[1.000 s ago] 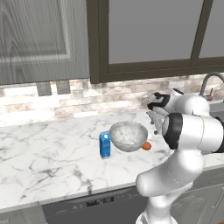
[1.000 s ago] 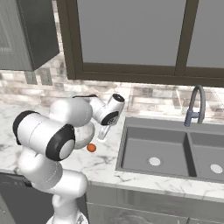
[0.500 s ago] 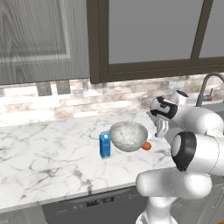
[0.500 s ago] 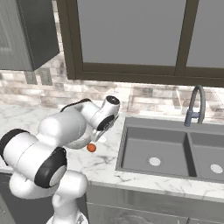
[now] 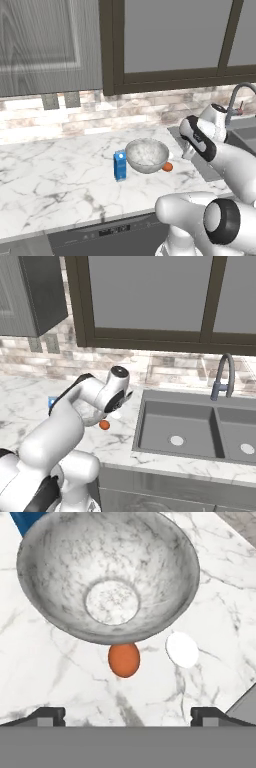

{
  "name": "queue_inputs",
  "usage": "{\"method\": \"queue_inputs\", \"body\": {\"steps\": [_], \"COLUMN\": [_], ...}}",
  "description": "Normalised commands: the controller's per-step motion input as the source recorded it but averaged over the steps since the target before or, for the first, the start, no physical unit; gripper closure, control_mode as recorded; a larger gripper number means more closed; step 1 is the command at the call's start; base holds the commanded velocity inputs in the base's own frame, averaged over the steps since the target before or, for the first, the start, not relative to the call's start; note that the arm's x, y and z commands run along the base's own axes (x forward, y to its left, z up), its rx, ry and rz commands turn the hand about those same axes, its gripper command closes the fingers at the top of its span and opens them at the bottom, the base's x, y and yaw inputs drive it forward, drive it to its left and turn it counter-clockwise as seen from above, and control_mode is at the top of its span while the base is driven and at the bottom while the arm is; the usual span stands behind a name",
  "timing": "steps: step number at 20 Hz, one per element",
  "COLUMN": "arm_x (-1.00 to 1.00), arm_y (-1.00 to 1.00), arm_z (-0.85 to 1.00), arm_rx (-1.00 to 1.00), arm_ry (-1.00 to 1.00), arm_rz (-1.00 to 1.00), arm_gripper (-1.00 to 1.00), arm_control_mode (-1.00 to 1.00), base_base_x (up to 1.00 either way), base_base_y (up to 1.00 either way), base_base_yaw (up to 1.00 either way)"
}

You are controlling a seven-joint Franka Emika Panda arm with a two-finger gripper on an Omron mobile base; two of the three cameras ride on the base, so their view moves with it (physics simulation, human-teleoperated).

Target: Gather the eggs and milk located in the vicinity of the sink area and place them right next to the bowl.

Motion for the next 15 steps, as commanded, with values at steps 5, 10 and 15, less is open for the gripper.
{"method": "queue_inputs", "body": {"steps": [5,10,15], "arm_x": [-0.48,-0.79,-1.0], "arm_y": [0.0,0.0,0.1], "arm_z": [0.8,0.71,0.59], "arm_rx": [0.03,0.03,0.05], "arm_ry": [0.0,0.0,-0.02], "arm_rz": [-0.16,-0.14,-0.15], "arm_gripper": [-1.0,-1.0,-1.0], "arm_control_mode": [-1.0,-1.0,-1.0], "base_base_x": [0.0,0.0,0.0], "base_base_y": [0.0,0.0,0.0], "base_base_yaw": [0.0,0.0,0.0]}}
